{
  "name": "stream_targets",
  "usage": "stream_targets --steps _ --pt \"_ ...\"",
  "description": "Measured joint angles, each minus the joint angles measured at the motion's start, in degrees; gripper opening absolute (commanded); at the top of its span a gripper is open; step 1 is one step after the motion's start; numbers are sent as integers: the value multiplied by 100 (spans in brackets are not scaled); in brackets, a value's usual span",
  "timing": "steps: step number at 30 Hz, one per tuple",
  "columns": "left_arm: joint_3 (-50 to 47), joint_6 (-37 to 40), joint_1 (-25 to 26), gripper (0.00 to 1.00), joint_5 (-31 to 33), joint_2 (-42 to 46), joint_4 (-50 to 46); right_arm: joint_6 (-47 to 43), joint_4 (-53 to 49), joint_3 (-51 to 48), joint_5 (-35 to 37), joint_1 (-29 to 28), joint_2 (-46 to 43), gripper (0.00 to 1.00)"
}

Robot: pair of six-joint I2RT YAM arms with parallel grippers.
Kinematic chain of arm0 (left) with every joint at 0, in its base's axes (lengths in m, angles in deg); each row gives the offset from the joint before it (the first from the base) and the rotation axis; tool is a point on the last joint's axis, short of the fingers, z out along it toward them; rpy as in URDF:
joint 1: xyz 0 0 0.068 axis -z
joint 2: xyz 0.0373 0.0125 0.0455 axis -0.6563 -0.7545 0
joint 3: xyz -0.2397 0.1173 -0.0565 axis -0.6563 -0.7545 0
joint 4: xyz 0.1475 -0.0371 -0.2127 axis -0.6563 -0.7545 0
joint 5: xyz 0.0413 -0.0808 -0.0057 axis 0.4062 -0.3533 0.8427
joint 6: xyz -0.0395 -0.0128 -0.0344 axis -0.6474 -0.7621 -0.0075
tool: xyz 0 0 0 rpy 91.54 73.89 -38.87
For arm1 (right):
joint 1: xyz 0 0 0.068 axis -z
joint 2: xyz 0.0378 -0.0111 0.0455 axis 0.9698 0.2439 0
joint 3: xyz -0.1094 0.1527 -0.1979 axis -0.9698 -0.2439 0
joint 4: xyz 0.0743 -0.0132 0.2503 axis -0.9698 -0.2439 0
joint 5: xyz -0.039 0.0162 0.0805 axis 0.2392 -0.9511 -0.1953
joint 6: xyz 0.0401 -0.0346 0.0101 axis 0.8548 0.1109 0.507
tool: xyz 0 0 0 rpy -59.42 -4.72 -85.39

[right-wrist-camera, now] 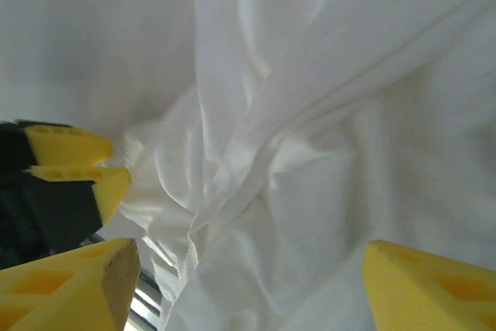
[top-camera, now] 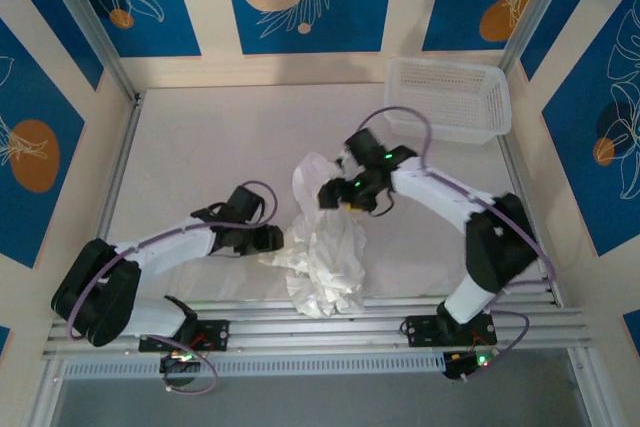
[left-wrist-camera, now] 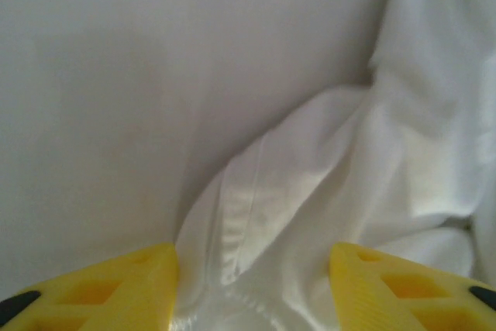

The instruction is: Fold the inside-out t-shirt

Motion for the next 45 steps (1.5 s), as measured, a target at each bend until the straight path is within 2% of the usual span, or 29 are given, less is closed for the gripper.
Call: stream_targets --steps 2,3,5,6,10,13,16,19,21,23,25,27,30,32,34,35,37,38,40,42,45 --pt "-177 -243 85 28 37 0 -2 120 125 0 -11 -407 402 62" --pt "-214 -275 94 20 90 0 -2 188 197 0 -22 -560 542 51" --pt "-234 -428 96 0 177 0 68 293 334 0 -72 -699 726 17" --pt "-234 -433 101 0 192 9 85 337 382 0 -72 -704 765 0" --pt "-232 -487 46 0 306 304 96 398 595 0 -72 -549 737 0" --pt "-136 -448 -225 0 378 944 -92 402 802 -170 -13 -334 382 0" --pt "153 -389 -852 0 337 1753 -247 490 1086 -645 83 184 -599 0" --pt "745 -315 -1528 0 299 2426 -387 817 1720 -1386 221 1115 -1967 0" --pt "1235 -219 -1735 0 302 2627 -479 1113 2146 -2050 573 1672 -2855 0" --pt "1687 -118 -1790 0 214 2645 -461 1432 2380 -2820 990 1930 -3574 0" --pt "1884 -90 -1788 0 -2 2531 -345 1655 2400 -3488 1204 2013 -3860 7" --pt "1919 -87 -1790 0 -249 2334 -223 1799 2258 -3899 1325 2057 -3783 11" --pt "1919 61 -1790 0 -378 1827 -269 1821 1902 -4159 1314 2074 -3740 26" --pt "1919 254 -1790 0 -125 1478 -507 1714 1821 -4072 1298 2022 -3814 25" --pt "1921 485 -1790 0 393 1235 -800 1453 1786 -3744 1325 1814 -3832 17" --pt "1923 564 -1792 0 660 1169 -903 1287 1770 -3521 1370 1624 -3779 13" --pt "1943 710 -1792 0 1281 1067 -1091 796 1821 -2872 1569 997 -3469 13" --pt "1954 754 -1794 0 1478 1049 -1137 560 1871 -2559 1670 686 -3244 19" --pt "1965 833 -1794 0 1770 1038 -1150 81 2000 -1989 1733 236 -2686 56" --pt "1965 835 -1794 0 1814 1040 -1130 -219 2096 -1600 1659 28 -2070 76" --pt "1965 837 -1794 0 1805 1049 -1130 -439 2065 -1182 1624 -9 -1010 88"
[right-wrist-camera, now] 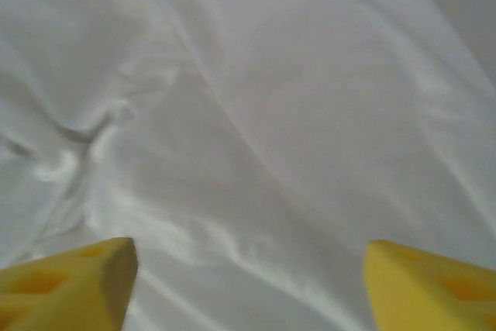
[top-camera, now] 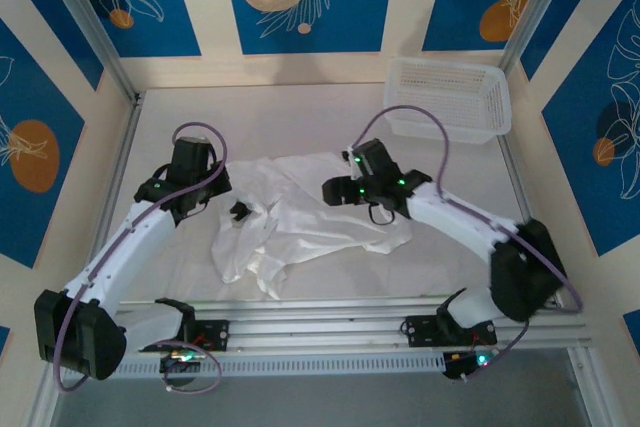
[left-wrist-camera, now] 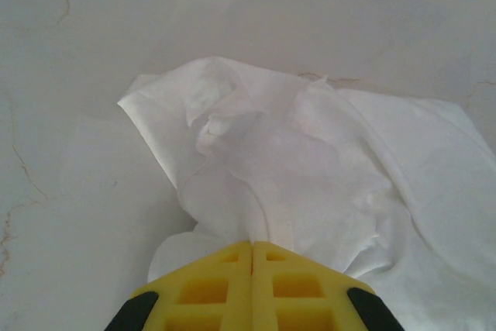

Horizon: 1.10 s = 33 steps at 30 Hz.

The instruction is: Fold the inside-out t-shirt

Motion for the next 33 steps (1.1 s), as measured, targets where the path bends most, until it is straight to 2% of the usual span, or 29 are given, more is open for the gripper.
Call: stream_targets --steps 2,3,5,6,7,8,12,14,18,20,25,29,31,33 --pt "0 20 0 0 2 42 -15 -52 -136 302 -101 9 778 90" --pt "0 35 0 0 4 85 -24 -55 -205 479 -186 4 1176 86" --pt "0 44 0 0 7 199 -22 -28 -286 772 -348 -20 1849 69" --pt "0 61 0 0 11 258 -22 -4 -291 848 -413 -55 2092 49" --pt "0 83 0 0 20 313 -20 -20 -291 887 -452 -81 2229 22" --pt "0 101 0 0 20 341 -20 4 -286 929 -529 -94 2243 0" --pt "74 227 0 0 -144 251 -37 162 -162 647 -610 -66 1860 0" --pt "326 317 0 0 -310 4 -44 278 -92 92 -461 -26 1147 0" --pt "1128 470 0 0 -684 -664 105 551 -79 -1091 -225 -35 -866 0" --pt "1598 546 0 0 -977 -1036 262 739 -221 -1508 -20 -330 -1683 0" --pt "2643 826 129 0 -1552 -1838 595 1685 -1025 -2455 741 -1746 -3296 0" --pt "2708 1241 341 0 -1491 -2236 658 2159 -876 -3526 695 -1825 -4435 0" --pt "2583 1379 431 0 -1235 -2592 612 2218 -767 -3891 457 -1652 -4717 5" --pt "2144 1436 437 0 -968 -2822 616 2164 -728 -3897 225 -1427 -4754 21"
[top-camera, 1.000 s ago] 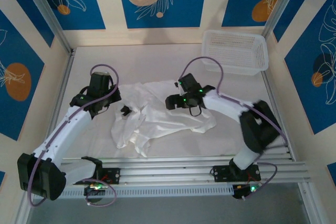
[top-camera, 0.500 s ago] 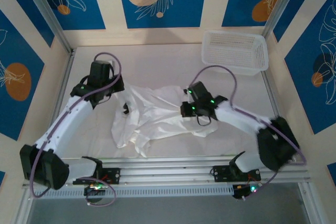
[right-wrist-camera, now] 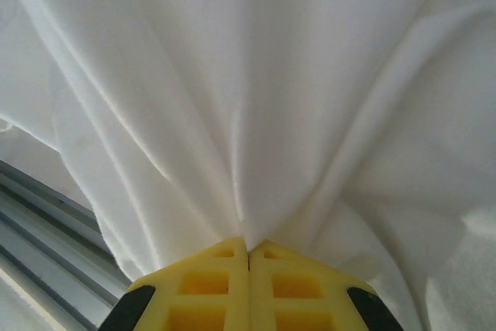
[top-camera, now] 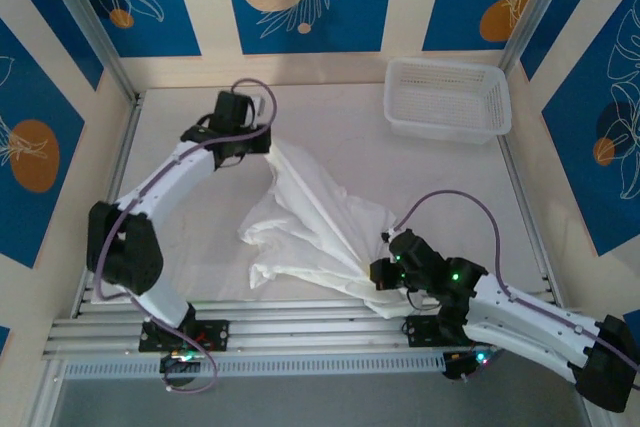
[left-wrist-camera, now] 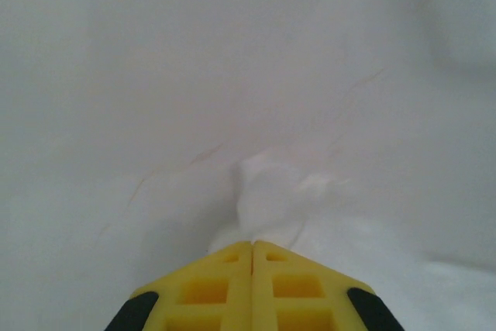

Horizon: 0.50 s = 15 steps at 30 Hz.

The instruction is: Fold the inside-out t-shirt

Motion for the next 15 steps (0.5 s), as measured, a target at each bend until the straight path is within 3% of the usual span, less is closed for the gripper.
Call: stream_targets --steps 1,4,10,11,13,15 --pt "-391 11 -2 0 125 -42 -2 -114 -9 94 -105 129 33 31" --pt "-1403 7 -7 0 317 -39 -203 -535 -26 745 -448 614 514 44" --pt "-2006 -9 -4 0 479 192 -455 -1235 374 3005 -1049 1803 3042 55" --pt "-2004 -9 -7 4 514 278 -444 -1281 409 3388 -1051 1897 3519 57" --pt "-2004 -20 -4 35 656 568 -446 -1377 459 4291 -1012 2044 4590 61" --pt "-2002 -87 -7 55 817 909 -459 -1423 501 5038 -960 2087 5517 64"
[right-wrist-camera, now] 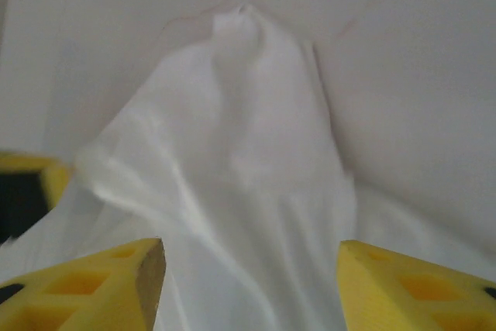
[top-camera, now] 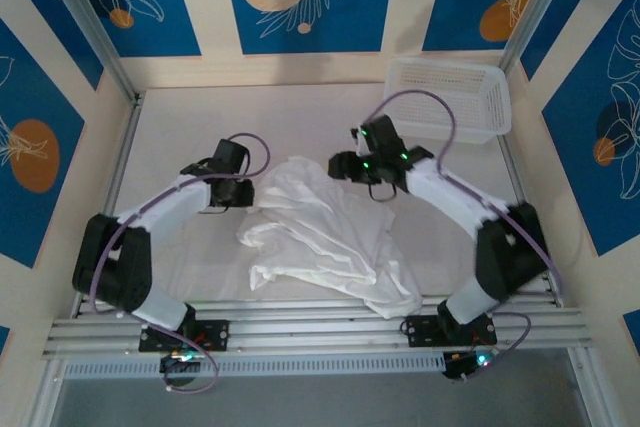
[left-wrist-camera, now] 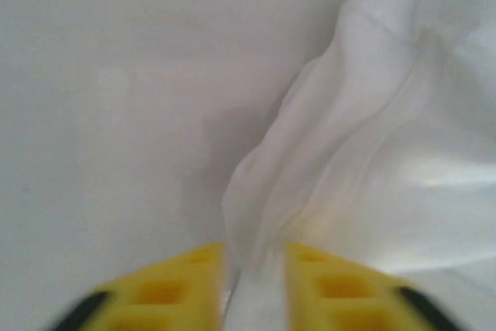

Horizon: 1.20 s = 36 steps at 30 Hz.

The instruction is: Fold the inside-out t-shirt

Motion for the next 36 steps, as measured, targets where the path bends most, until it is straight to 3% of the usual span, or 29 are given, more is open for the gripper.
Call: stream_targets --steps 3,6,8,10,11,15,19,25,26,27,29,33,36 --pt "-22 -181 2 66 114 688 15 -57 98 761 -4 35 1137 69" --pt "-352 -516 17 68 37 1624 190 -81 79 1379 -179 70 2135 64" --pt "-691 -802 66 68 -72 2159 238 -98 -4 1808 -358 68 2728 47" --pt "-1060 -1117 151 64 -245 2564 199 -85 -42 2070 -466 57 3130 7" --pt "-1187 -1231 212 63 -337 2636 179 -81 -59 2083 -479 46 3198 0" --pt "-1596 -1655 769 62 -811 2483 15 -90 -116 2059 -435 24 3064 0" --pt "-1921 -1993 1506 62 -1045 2184 -4 -109 -17 1716 -278 70 2312 0" --pt "-2435 -2293 1875 58 -1163 1709 133 -114 291 1290 -234 271 1145 0" --pt "-2446 -2312 1895 52 -1163 1585 144 -122 332 1268 -234 295 1086 0" --pt "-2448 -2363 1926 39 -1167 1453 157 -125 369 1250 -234 313 1071 0" --pt "-2448 -2365 1976 0 -1182 1314 197 -125 389 1189 -227 326 1078 0" --pt "-2291 -2262 2000 0 -981 1373 -33 -103 308 1051 -79 393 1062 0" --pt "-1585 -1943 1884 0 -275 1685 -824 -31 319 765 76 619 697 0"
